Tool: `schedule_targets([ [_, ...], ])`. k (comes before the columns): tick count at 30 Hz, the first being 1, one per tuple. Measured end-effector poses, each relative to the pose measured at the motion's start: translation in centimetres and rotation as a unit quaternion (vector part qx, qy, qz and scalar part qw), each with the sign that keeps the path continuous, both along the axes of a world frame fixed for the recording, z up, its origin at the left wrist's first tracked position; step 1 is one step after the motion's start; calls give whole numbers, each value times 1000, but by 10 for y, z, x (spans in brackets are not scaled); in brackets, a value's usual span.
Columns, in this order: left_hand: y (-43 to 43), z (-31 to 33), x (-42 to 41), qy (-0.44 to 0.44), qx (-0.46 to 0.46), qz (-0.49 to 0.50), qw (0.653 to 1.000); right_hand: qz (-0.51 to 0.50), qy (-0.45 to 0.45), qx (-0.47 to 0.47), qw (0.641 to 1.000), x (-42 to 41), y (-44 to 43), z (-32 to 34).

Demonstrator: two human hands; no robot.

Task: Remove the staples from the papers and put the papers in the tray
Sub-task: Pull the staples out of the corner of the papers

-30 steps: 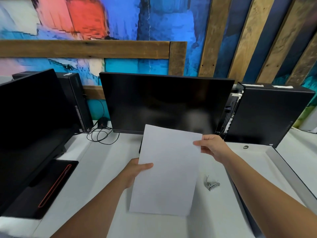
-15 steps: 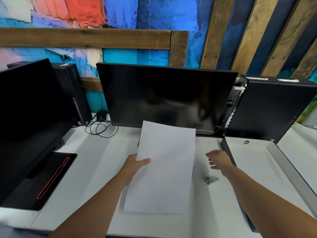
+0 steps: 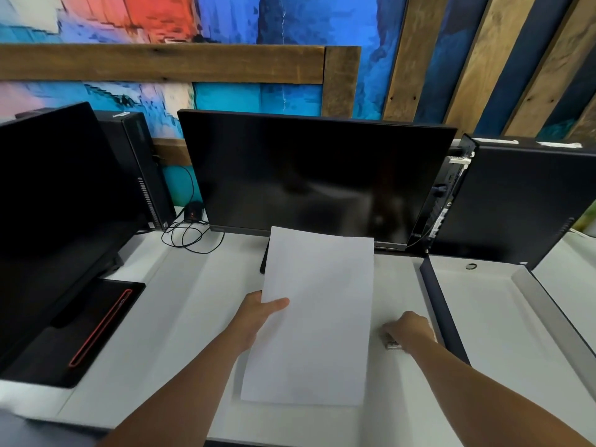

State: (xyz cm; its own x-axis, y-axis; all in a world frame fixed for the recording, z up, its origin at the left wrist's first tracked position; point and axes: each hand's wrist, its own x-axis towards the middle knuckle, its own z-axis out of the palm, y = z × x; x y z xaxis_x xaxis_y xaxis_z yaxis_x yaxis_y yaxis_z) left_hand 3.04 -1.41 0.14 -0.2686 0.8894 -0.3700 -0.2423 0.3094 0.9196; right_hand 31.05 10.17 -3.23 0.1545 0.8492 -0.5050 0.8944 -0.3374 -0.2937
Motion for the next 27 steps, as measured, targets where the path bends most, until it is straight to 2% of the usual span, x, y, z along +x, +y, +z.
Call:
schedule_targets([
  [6,-2,-1,0,-9,-4,11,1000,-27,13,-15,999,6,4,-2],
  [8,-4,-2,1,-10,-7,11,1000,-85,78,26,993,6,4,9],
  [9,-5,-2,1,-10,-9,12,1000,-127,144,51,980,4,4,17],
  [11,-6,-3,-1,-12,-11,12,1000,-205,310,127,919,-1,8,38],
  [14,-7,-3,-1,-15,-14,10,1000,-245,517,190,797,-13,18,85],
  [16,-7,-4,1,-14,-13,10,1000,-226,620,169,732,-22,23,120],
  [19,-4,-2,3,-13,-13,1,1000,-238,752,97,607,-40,30,157],
  [21,-2,0,3,-17,-13,-6,1000,-248,787,31,565,-57,30,169],
  [24,-1,1,1,-22,-13,-8,1000,-248,787,-25,564,-81,30,173],
  [25,-2,1,0,-25,-13,-9,1000,-244,781,-34,574,-91,28,174],
  [27,-3,0,-3,-34,-14,-9,999,-231,750,-49,618,-108,25,176],
])
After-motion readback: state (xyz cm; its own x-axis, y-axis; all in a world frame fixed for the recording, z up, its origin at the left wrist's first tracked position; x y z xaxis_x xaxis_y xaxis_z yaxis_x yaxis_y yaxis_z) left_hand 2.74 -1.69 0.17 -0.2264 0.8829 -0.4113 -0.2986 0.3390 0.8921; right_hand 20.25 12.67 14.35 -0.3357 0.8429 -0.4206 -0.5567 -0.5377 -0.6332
